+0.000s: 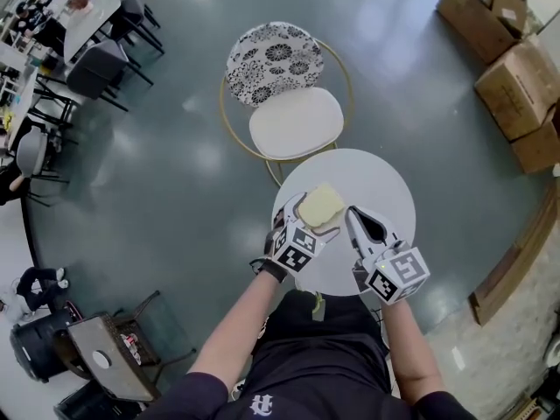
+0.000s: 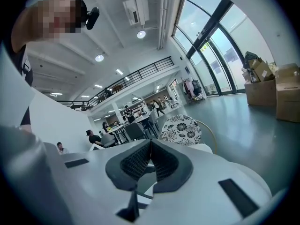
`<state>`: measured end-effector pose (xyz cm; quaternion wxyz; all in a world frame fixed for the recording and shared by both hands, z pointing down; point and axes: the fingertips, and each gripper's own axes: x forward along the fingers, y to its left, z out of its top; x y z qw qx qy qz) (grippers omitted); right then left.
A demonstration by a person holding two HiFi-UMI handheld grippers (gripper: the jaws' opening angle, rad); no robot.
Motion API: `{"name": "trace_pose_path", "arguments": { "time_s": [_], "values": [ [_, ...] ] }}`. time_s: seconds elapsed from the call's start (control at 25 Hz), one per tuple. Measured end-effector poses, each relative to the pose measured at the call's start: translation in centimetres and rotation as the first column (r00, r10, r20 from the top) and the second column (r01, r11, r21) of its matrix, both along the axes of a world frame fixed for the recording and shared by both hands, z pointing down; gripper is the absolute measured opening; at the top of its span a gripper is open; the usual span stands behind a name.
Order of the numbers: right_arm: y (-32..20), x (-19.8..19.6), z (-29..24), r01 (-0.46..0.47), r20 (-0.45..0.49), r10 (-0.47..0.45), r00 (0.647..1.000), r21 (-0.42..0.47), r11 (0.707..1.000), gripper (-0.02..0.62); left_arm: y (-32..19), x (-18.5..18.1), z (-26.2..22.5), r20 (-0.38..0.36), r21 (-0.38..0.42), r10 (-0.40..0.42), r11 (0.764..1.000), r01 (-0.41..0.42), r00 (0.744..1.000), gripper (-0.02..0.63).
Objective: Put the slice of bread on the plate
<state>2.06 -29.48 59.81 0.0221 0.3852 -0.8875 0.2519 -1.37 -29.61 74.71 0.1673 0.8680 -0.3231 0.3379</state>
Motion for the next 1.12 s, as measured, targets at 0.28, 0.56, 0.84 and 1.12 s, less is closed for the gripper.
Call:
{"name": "trace_pose_path", "arguments": {
  "time_s": [0.28,0.56,0.84,1.12],
  "values": [
    [-0.3,1.2,-6.8,-0.025,0.013,0.024,1.0,0.052,0.998,0.006,0.7,2.0,-10.2,-0.075,0.095,0.031,0.995,-0.024,0.997,0.507],
    [0.1,2.0,-11.6,-0.016,0.012,0.015,1.0,0.107,0.994,0.006,1.5,2.1,-19.1,-0.182,0.168,-0.043,0.983,0.074,0.982,0.353],
    [0.9,2.0,-15.5,-0.009,0.014,0.006,1.0,0.174,0.985,0.006,2.5,1.0,-26.3,-0.251,0.306,-0.111,0.933,0.187,0.962,0.155],
    [2.7,0.9,-17.8,0.017,0.003,-0.018,1.0,0.219,0.976,0.007,3.2,-0.5,-30.2,-0.293,0.368,-0.167,0.889,0.272,0.942,0.008]
  ]
}}
